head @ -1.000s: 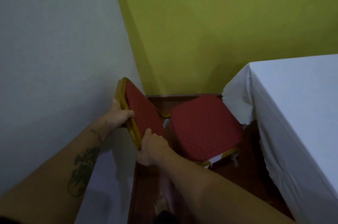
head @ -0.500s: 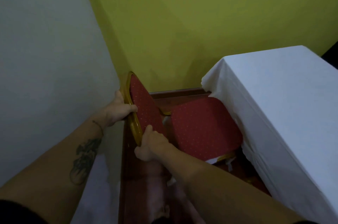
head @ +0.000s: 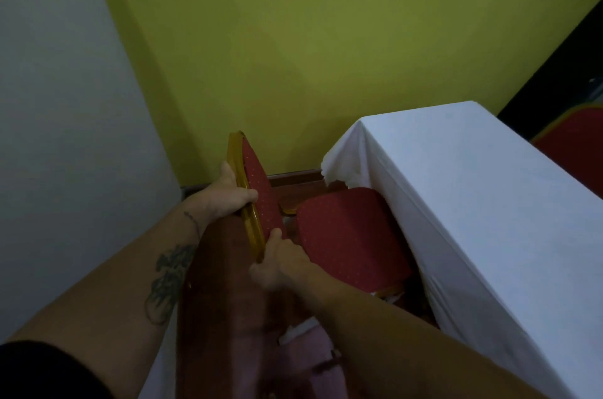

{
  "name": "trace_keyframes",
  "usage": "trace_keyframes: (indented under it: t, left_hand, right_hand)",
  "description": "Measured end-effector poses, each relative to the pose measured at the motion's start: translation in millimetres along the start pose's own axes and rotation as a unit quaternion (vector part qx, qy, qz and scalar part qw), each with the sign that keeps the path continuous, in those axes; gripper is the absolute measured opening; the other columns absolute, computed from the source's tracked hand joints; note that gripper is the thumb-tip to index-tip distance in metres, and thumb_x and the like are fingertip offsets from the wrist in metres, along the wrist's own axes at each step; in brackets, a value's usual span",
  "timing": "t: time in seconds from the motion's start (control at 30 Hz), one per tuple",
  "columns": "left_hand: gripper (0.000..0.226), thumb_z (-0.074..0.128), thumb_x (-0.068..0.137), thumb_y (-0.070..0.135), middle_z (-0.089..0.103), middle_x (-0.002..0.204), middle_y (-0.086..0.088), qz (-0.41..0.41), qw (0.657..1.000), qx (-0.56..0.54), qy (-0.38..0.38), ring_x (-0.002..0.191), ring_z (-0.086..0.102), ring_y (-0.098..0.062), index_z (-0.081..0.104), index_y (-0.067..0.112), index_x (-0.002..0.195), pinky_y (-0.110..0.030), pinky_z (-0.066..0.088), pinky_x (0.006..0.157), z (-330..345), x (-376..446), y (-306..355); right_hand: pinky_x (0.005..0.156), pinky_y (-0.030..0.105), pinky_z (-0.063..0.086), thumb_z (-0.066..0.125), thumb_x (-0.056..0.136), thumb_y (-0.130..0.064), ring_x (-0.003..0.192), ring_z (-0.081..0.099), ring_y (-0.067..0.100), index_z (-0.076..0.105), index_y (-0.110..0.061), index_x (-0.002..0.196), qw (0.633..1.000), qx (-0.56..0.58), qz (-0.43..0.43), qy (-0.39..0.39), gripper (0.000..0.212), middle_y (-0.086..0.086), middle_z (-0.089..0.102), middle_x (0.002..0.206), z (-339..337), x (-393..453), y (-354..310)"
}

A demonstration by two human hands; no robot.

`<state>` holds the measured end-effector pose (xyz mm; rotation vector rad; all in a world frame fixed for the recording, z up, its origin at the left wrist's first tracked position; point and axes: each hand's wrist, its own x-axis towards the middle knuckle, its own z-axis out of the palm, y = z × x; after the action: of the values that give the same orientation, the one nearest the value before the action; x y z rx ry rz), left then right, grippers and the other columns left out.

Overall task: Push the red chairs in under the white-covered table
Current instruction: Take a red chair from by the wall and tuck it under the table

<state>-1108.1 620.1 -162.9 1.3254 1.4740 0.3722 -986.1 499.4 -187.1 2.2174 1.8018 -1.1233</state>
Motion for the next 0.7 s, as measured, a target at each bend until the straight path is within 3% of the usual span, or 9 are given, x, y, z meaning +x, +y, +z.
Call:
trace_keyframes:
  t: [0.17, 0.3, 0.4, 0.47, 0.57, 0.7]
  left_hand:
    - [0.109, 0.069, 0.088, 0.021, 0.042, 0.143, -0.015, 0.017, 1.0, 0.019, 0.006, 0.115, 0.052, -0.033, -0.019, 0.01, 0.151, -0.044, 0.049, 0.097, 12, 0, 9]
    - [0.111, 0.068, 0.089, 0.021, 0.042, 0.119, 0.001, 0.036, 0.999, 0.0, -0.003, 0.087, 0.052, -0.015, -0.024, 0.01, 0.15, -0.031, 0.048, 0.071, 21, 4, 10]
    - [0.097, 0.069, 0.087, 0.018, 0.05, 0.103, 0.001, 0.04, 0.999, -0.019, 0.007, 0.081, 0.054, -0.013, -0.005, 0.01, 0.149, -0.028, 0.047, 0.059, 28, 7, 12]
    - [0.077, 0.068, 0.086, 0.015, 0.052, 0.099, -0.003, 0.037, 0.999, -0.023, 0.021, 0.08, 0.057, -0.016, 0.011, 0.016, 0.137, -0.029, 0.049, 0.056, 32, 7, 12]
    - [0.077, 0.069, 0.082, 0.015, 0.054, 0.096, -0.005, 0.039, 0.998, -0.034, 0.034, 0.08, 0.061, -0.019, 0.014, 0.019, 0.136, -0.037, 0.056, 0.06, 41, 3, 10]
    - [0.11, 0.074, 0.079, 0.029, 0.056, 0.117, -0.004, 0.047, 0.998, -0.027, 0.028, 0.097, 0.061, -0.023, -0.009, 0.013, 0.149, -0.043, 0.055, 0.082, 65, -12, 5]
  right_hand:
    - [0.099, 0.045, 0.045, 0.063, 0.086, -0.047, 0.126, 0.052, 0.042, 0.023, -0.008, 0.149, 1.0, -0.001, 0.011, 0.01, 0.084, 0.019, 0.049, 0.141, -5, 3, 11]
    - [0.094, 0.045, 0.047, 0.063, 0.085, -0.048, 0.121, 0.054, 0.041, 0.023, -0.012, 0.149, 1.0, -0.003, 0.017, 0.008, 0.084, 0.018, 0.051, 0.138, -8, 3, 21]
    - [0.095, 0.045, 0.047, 0.063, 0.085, -0.047, 0.122, 0.053, 0.04, 0.019, -0.012, 0.153, 1.0, 0.001, 0.028, 0.008, 0.088, 0.018, 0.049, 0.14, -12, 2, 24]
    - [0.097, 0.046, 0.048, 0.064, 0.085, -0.046, 0.121, 0.054, 0.04, 0.023, -0.011, 0.151, 0.999, 0.007, 0.032, 0.014, 0.085, 0.018, 0.051, 0.139, -15, -1, 24]
    - [0.097, 0.047, 0.049, 0.065, 0.085, -0.043, 0.12, 0.055, 0.04, 0.026, -0.012, 0.149, 0.999, 0.013, 0.038, 0.011, 0.081, 0.018, 0.052, 0.137, -17, -10, 28]
    - [0.099, 0.048, 0.049, 0.064, 0.089, -0.042, 0.121, 0.055, 0.04, 0.021, -0.013, 0.153, 0.999, 0.005, 0.054, 0.003, 0.082, 0.019, 0.05, 0.139, -17, -30, 49]
